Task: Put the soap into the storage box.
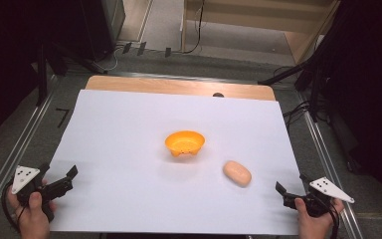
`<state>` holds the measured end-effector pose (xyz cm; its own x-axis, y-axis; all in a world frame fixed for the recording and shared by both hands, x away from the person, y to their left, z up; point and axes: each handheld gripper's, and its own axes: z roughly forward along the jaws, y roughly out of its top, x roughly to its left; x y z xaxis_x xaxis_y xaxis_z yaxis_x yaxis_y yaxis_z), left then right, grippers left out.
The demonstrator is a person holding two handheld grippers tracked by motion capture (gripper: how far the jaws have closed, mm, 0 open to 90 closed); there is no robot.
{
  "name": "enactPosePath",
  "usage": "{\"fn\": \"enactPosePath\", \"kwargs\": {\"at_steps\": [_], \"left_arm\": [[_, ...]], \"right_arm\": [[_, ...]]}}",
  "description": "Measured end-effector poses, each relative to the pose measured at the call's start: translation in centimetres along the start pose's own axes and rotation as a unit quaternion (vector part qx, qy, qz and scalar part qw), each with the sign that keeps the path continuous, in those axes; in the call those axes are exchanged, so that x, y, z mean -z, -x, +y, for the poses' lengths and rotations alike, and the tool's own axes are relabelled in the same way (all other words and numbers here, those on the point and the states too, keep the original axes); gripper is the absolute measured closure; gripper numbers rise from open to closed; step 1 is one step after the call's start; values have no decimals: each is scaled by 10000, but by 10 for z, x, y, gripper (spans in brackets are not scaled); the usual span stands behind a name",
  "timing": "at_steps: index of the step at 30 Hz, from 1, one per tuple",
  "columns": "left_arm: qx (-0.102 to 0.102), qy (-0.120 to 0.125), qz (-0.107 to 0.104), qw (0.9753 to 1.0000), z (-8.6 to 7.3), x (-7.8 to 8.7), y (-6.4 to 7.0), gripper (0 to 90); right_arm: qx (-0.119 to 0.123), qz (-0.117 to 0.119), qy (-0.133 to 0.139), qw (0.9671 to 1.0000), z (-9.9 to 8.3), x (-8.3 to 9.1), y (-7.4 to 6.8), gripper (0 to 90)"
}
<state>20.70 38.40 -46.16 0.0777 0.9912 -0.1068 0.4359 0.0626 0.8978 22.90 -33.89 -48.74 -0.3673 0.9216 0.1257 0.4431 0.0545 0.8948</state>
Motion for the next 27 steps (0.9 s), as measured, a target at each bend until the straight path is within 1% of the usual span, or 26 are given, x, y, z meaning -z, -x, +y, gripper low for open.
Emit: {"fn": "enactPosePath", "kwargs": {"at_steps": [5,6,7,8,10,11,12,13,15,16,17,19,21,24,25,26,27], "left_arm": [[6,9,-3,10000,0,0,0,73],[7,12,-3,10000,0,0,0,73],[10,10,-1,10000,0,0,0,73],[12,11,1,10000,0,0,0,73],[-1,2,6,10000,0,0,0,73],[-1,2,6,10000,0,0,0,73],[-5,-4,8,10000,0,0,0,73],[-6,-6,10,10000,0,0,0,73],[-11,-4,3,10000,0,0,1,73],[-11,-4,3,10000,0,0,1,73],[-13,-8,0,10000,0,0,0,73],[-11,-9,-2,10000,0,0,0,73],[-12,-5,4,10000,0,0,1,73],[-20,-9,25,10000,0,0,1,73],[-26,-9,25,10000,0,-1,1,73],[-27,-7,26,10000,0,-1,1,74],[-34,-8,24,10000,0,-1,1,73]], "right_arm": [[48,-2,-18,10000,0,0,-1,8],[42,5,-20,10000,1,0,-1,32],[6,11,-23,10000,2,0,0,140],[-48,22,-68,10000,3,0,1,133],[-13,66,-194,9998,5,-1,2,134],[-13,66,-194,9998,5,-1,2,134],[52,73,-306,9995,7,-2,1,133],[285,172,-521,9981,11,-4,0,135],[377,187,-710,9966,14,-6,-1,160],[377,187,-710,9966,14,-6,-1,160],[457,166,-881,9949,16,-9,-4,186],[711,140,-1141,9908,18,-13,-10,191],[913,169,-1309,9870,20,-16,-15,194],[1134,260,-1534,9813,27,-21,-19,200],[1231,252,-1604,9790,30,-22,-20,229],[1289,267,-1674,9771,32,-23,-22,277],[1349,323,-1822,9734,36,-25,-23,281]]}}
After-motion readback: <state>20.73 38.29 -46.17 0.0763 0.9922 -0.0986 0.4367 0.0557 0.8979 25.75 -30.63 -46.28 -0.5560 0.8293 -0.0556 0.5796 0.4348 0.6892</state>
